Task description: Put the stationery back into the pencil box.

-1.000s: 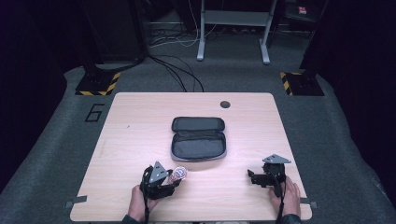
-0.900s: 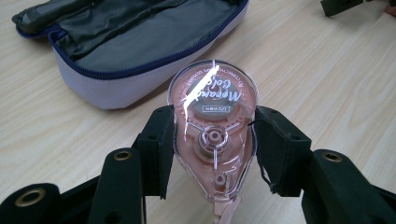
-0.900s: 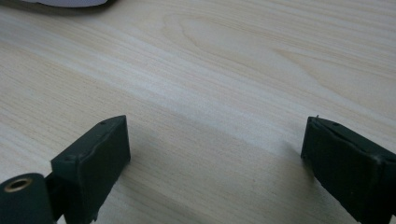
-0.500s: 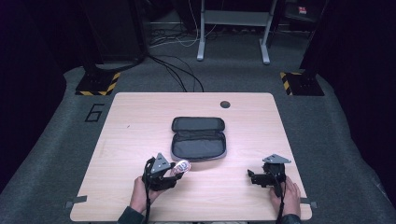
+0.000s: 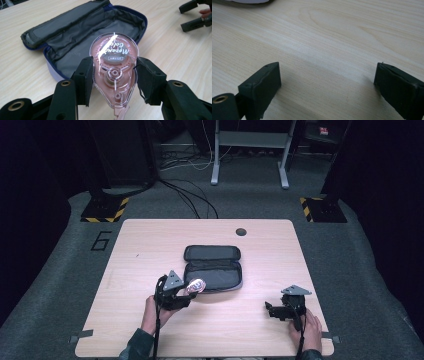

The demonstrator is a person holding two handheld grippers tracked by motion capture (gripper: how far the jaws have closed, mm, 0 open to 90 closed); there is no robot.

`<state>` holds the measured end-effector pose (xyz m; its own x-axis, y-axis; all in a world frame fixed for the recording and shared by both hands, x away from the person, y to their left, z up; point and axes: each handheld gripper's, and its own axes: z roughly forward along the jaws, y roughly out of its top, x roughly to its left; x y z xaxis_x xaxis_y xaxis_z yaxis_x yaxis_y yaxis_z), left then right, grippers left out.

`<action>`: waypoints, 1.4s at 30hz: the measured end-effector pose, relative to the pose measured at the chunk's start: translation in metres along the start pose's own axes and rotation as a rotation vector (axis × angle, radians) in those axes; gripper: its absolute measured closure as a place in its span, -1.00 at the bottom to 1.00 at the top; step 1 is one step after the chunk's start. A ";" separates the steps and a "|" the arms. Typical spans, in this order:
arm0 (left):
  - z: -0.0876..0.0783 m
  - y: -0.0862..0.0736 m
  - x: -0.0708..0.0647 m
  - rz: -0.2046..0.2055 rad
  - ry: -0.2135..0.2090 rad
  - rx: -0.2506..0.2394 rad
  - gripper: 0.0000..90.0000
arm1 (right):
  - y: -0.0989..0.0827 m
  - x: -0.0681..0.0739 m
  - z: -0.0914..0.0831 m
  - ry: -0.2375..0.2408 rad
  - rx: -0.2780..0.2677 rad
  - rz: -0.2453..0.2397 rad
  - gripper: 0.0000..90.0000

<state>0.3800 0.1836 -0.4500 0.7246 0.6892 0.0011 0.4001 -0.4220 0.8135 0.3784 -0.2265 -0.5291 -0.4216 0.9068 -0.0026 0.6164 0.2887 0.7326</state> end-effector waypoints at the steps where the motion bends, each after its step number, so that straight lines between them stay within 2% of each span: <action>1: 0.002 0.003 0.002 0.000 -0.002 0.002 0.11 | 0.000 0.000 0.000 0.001 0.000 0.000 -0.85; 7: 0.017 0.015 0.009 -0.003 0.002 0.009 0.11 | 0.000 0.000 0.000 0.001 0.000 0.000 -0.86; 10: 0.030 0.021 0.015 0.004 -0.003 0.031 0.11 | 0.000 0.000 0.000 0.001 0.000 0.000 -0.86; 17: 0.051 0.024 0.019 -0.010 0.005 0.028 0.11 | 0.000 0.000 0.000 0.002 0.000 -0.001 -0.86; 18: 0.057 0.025 0.022 -0.013 0.002 0.047 0.11 | 0.000 0.000 0.000 0.002 0.000 -0.001 -0.86; 24: 0.077 0.026 0.026 -0.020 0.005 0.056 0.11 | 0.000 0.000 0.000 0.002 0.000 -0.001 -0.86; 28: 0.092 0.026 0.029 -0.018 0.001 0.093 0.11 | 0.000 0.000 0.000 0.003 0.000 -0.001 -0.86; 33: 0.102 0.026 0.029 -0.026 0.018 0.115 0.11 | 0.000 0.000 0.000 0.003 0.000 -0.002 -0.86; 34: 0.104 0.025 0.028 -0.038 0.015 0.111 0.11 | 0.000 0.000 0.000 0.003 0.000 -0.001 -0.86; 38: 0.109 0.026 0.027 -0.024 0.036 0.150 0.11 | 0.000 0.000 0.000 0.003 0.000 -0.001 -0.86; 39: 0.111 0.026 0.026 -0.030 0.045 0.152 0.11 | 0.000 0.000 0.000 0.003 0.000 -0.001 -0.86; 40: 0.111 0.026 0.026 -0.016 0.065 0.173 0.10 | 0.000 0.000 0.000 0.003 -0.001 -0.001 -0.86; 42: 0.112 0.026 0.026 -0.017 0.068 0.176 0.09 | 0.000 0.000 0.000 0.003 0.000 -0.001 -0.86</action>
<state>0.4720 0.1245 -0.4943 0.6796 0.7329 0.0322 0.5087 -0.5024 0.6991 0.3787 -0.2268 -0.5291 -0.4242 0.9056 -0.0018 0.6159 0.2899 0.7326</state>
